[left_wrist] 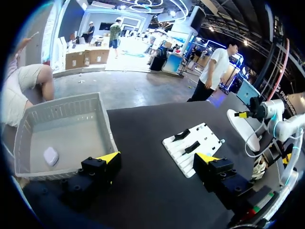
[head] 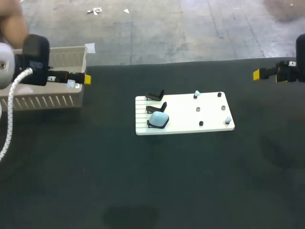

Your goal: Pick up each earbud case from the left stands, insert the matching earbuds, close the lid, and place the case in the box.

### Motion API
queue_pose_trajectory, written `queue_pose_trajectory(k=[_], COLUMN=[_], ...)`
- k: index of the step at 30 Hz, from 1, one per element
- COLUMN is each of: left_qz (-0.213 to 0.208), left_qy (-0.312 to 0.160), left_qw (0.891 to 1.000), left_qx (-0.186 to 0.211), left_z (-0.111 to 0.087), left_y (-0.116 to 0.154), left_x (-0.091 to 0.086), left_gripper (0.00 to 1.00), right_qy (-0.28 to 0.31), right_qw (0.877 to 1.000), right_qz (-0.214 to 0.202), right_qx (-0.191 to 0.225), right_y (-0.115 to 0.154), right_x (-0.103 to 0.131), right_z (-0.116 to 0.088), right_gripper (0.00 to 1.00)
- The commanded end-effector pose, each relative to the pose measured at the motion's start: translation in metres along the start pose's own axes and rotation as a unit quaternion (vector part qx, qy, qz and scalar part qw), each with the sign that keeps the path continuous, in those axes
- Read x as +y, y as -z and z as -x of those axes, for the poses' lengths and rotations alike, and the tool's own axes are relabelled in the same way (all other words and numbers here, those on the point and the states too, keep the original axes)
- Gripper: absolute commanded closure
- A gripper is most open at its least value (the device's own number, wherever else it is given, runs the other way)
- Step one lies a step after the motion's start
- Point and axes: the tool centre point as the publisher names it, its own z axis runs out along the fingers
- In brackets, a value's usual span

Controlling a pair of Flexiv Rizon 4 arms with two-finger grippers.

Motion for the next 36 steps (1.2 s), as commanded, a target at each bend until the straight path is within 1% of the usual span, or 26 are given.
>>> queue_pose_trajectory(k=[1,2,3,4,5,6,7,8,10,11,13,15,16,21,23,24,25,27,28,29,30,32,33,34,35,36], left_qz=[-0.208,-0.216,-0.226,-0.229,-0.242,-0.238,-0.248,-0.259,-0.267,-0.28,-0.285,-0.289,-0.295,-0.291,-0.283,-0.277,-0.263,-0.262,-0.247,-0.245,-0.236,-0.222,-0.212,-0.212,-0.196,-0.197], left_qy=[-0.232,-0.245,-0.265,-0.269,-0.286,-0.294,-0.299,-0.313,-0.328,-0.34,-0.359,-0.37,-0.376,-0.384,-0.378,-0.385,-0.385,-0.386,-0.388,-0.389,-0.386,-0.387,-0.382,-0.387,-0.38,-0.38], left_qw=[0.946,0.941,0.933,0.931,0.922,0.921,0.917,0.909,0.901,0.893,0.884,0.879,0.875,0.873,0.879,0.878,0.883,0.883,0.886,0.887,0.891,0.894,0.899,0.897,0.904,0.903], left_qx=[-0.089,-0.09,-0.091,-0.093,-0.093,-0.092,-0.093,-0.096,-0.096,-0.096,-0.092,-0.083,-0.08,-0.07,-0.066,-0.059,-0.055,-0.052,-0.048,-0.044,-0.039,-0.034,-0.031,-0.03,-0.026,-0.027], left_z=[-0.007,-0.007,-0.007,-0.007,-0.007,-0.007,-0.007,-0.008,-0.011,-0.015,-0.02,-0.024,-0.027,-0.035,-0.037,-0.04,-0.042,-0.046,-0.048,-0.05,-0.052,-0.057,-0.058,-0.06,-0.062,-0.063], left_y=[-0.004,-0.004,-0.004,-0.004,-0.004,-0.005,-0.006,-0.006,-0.008,-0.009,-0.013,-0.017,-0.019,-0.027,-0.032,-0.034,-0.038,-0.043,-0.047,-0.051,-0.054,-0.06,-0.063,-0.065,-0.067,-0.069], left_x=[-0.005,-0.008,-0.013,-0.015,-0.02,-0.023,-0.026,-0.03,-0.037,-0.043,-0.052,-0.058,-0.061,-0.068,-0.071,-0.073,-0.076,-0.082,-0.085,-0.088,-0.09,-0.095,-0.098,-0.1,-0.102,-0.104], left_gripper=[0.0,0.0,0.0,0.0,0.0,0.0,0.0,0.0,0.0,0.0,0.0,0.0,0.0,0.0,0.0,0.0,0.0,0.0,0.0,0.0,0.0,0.0,0.0,0.0,0.0,0.0], right_qy=[0.0,0.0,0.0,0.0,0.0,0.0,0.0,0.0,0.0,0.0,0.0,0.0,0.0,0.0,0.0,0.0,0.0,0.0,0.0,0.0,0.0,0.0,0.0,0.0,0.0,0.0], right_qw=[1.0,1.0,1.0,1.0,1.0,1.0,1.0,1.0,1.0,1.0,1.0,1.0,1.0,1.0,1.0,1.0,1.0,1.0,1.0,1.0,1.0,1.0,1.0,1.0,1.0,1.0], right_qz=[0.001,0.001,0.001,0.001,0.001,0.001,0.001,0.001,0.001,0.001,0.001,0.001,0.001,0.001,0.001,0.001,0.001,0.001,0.001,0.001,0.001,0.001,0.001,0.001,0.001,0.001], right_qx=[0.0,0.0,0.0,0.0,0.0,0.0,0.0,0.0,0.0,0.0,0.0,0.0,0.0,0.0,0.0,0.0,0.0,0.0,0.0,0.0,0.0,0.0,0.0,0.0,0.0,0.0], right_y=[-0.001,-0.001,-0.001,-0.001,-0.001,-0.001,-0.001,-0.001,-0.001,-0.001,-0.001,-0.001,-0.001,-0.001,-0.001,-0.001,-0.001,-0.001,-0.001,-0.001,-0.001,-0.001,-0.001,-0.001,-0.001,-0.001], right_x=[-0.001,-0.001,-0.001,-0.001,-0.001,-0.001,-0.001,-0.001,-0.001,-0.001,-0.001,-0.001,-0.001,-0.001,-0.001,-0.001,-0.001,-0.001,-0.001,-0.001,-0.001,-0.001,-0.001,-0.001,-0.001,-0.001], right_z=[0.0,0.0,0.0,0.0,0.0,0.0,0.0,0.0,0.0,0.0,0.0,0.0,0.0,0.0,0.0,0.0,0.0,0.0,0.0,0.0,0.0,0.0,0.0,0.0,0.0,0.0], right_gripper=[0.0,0.0,0.0,0.0,0.0,0.0,0.0,0.0,0.0,0.0,0.0,0.0,0.0,0.0,0.0,0.0,0.0,0.0,0.0,0.0,0.0,0.0,0.0,0.0,0.0,0.0])
